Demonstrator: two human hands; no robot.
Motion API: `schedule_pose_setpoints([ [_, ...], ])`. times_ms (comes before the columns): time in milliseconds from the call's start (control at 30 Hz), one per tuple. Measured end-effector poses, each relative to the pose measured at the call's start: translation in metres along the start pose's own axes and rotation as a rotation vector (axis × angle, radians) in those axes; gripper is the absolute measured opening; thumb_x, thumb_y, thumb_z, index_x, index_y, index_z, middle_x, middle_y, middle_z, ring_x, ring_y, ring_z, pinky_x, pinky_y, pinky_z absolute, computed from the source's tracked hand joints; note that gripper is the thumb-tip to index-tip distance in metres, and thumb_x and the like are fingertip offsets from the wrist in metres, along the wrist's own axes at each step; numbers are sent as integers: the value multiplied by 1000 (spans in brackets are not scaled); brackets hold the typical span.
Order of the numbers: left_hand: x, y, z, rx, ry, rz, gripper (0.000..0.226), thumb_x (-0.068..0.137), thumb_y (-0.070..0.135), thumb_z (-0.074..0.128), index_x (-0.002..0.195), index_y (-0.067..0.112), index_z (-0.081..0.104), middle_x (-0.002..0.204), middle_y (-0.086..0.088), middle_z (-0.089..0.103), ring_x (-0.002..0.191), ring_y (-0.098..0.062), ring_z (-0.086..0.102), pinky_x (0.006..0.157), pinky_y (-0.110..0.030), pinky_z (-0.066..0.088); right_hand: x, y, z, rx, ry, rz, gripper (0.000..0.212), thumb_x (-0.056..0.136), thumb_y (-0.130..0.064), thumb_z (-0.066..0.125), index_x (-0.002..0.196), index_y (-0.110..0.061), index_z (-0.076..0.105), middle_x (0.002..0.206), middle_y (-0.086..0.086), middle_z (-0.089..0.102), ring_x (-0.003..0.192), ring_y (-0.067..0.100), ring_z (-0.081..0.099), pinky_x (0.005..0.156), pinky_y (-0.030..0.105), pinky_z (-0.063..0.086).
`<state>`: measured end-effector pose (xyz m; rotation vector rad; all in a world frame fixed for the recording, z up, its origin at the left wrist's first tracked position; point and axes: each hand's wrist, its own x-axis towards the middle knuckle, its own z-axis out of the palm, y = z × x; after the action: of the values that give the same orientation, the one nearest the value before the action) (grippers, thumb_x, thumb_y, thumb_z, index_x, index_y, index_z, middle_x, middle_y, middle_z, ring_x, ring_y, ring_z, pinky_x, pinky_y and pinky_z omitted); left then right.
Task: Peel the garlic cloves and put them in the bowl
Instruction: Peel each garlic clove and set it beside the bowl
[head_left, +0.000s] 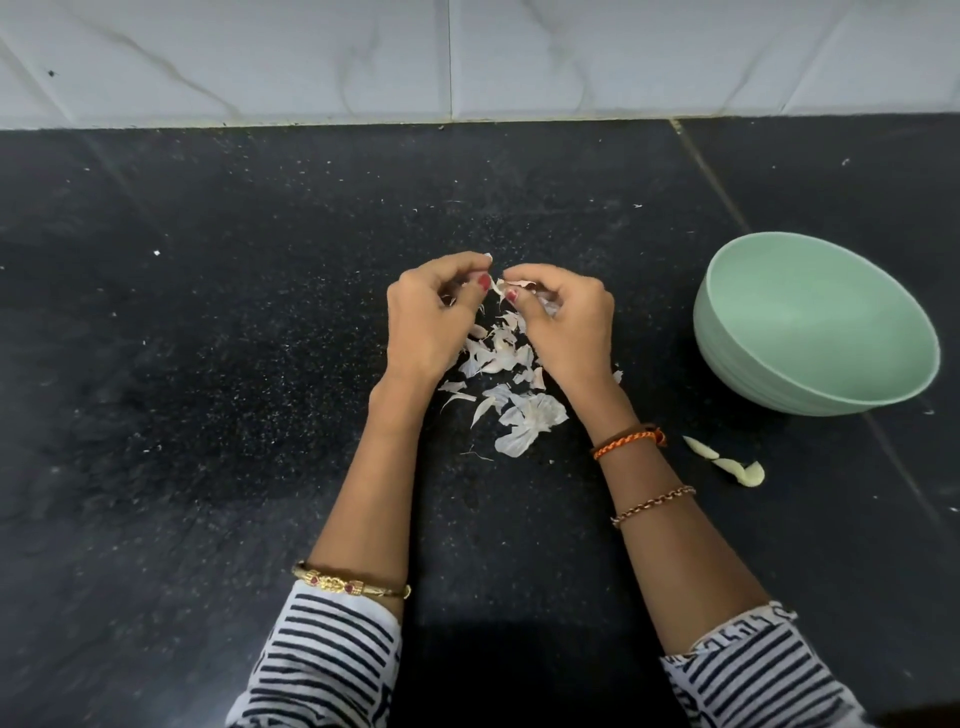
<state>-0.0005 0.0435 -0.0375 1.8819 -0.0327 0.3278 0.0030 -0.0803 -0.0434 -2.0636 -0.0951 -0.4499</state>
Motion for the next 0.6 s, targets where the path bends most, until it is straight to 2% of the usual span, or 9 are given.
schedule_pose_setpoints([
  [100, -1, 0, 2, -32, -64, -4, 17, 86, 5, 63, 98, 14, 69, 83, 4, 66, 71, -5, 60, 63, -31, 58, 0, 1, -2, 60, 49, 37, 15, 78, 3, 66, 88, -8, 71, 80, -11, 64, 71, 0, 60, 74, 13, 49],
  [200, -1, 1, 2, -39, -68, -3, 17, 86, 4, 63, 87, 20, 68, 73, 12, 62, 63, -1, 57, 62, -36, 58, 0, 0, -2, 102, 53, 53, 18, 80, 5, 61, 85, -8, 71, 78, -11, 64, 75, 3, 63, 72, 16, 51],
  [333, -1, 1, 4, -16, -76, -31, 14, 86, 5, 63, 83, 19, 68, 66, 17, 57, 60, 3, 52, 72, -41, 57, 0, 0, -2, 129, 98, 43, 19, 80, 5, 60, 86, -10, 71, 78, -15, 64, 73, -1, 62, 69, 13, 50],
  [433, -2, 2, 4, -20, -50, -35, 17, 85, 5, 62, 84, 20, 68, 70, 15, 61, 66, -6, 57, 73, -38, 56, -1, 3, -5, 140, 104, 45, 16, 81, 1, 62, 89, -11, 70, 81, -15, 64, 79, 2, 63, 73, 17, 51],
  [500, -3, 4, 5, -12, -19, -12, 15, 85, 7, 63, 88, 19, 70, 78, 12, 65, 72, -12, 60, 74, -25, 53, -1, 4, -7, 142, 78, 42, 16, 82, 1, 64, 93, -9, 69, 82, -12, 65, 82, 4, 65, 76, 19, 52],
  [533, -3, 4, 5, -8, -20, 5, 13, 84, 9, 65, 90, 19, 70, 80, 12, 65, 73, -10, 60, 73, -21, 51, -1, 5, -7, 143, 60, 40, 17, 82, 1, 64, 95, -8, 69, 84, -10, 66, 83, 5, 65, 76, 19, 53],
  [600, -3, 4, 5, 3, -61, 40, 13, 81, 11, 70, 91, 19, 71, 79, 14, 65, 70, -1, 57, 74, -20, 50, -1, 4, -6, 140, 49, 28, 17, 81, 2, 64, 96, -6, 68, 85, -6, 67, 83, 8, 67, 75, 21, 54],
])
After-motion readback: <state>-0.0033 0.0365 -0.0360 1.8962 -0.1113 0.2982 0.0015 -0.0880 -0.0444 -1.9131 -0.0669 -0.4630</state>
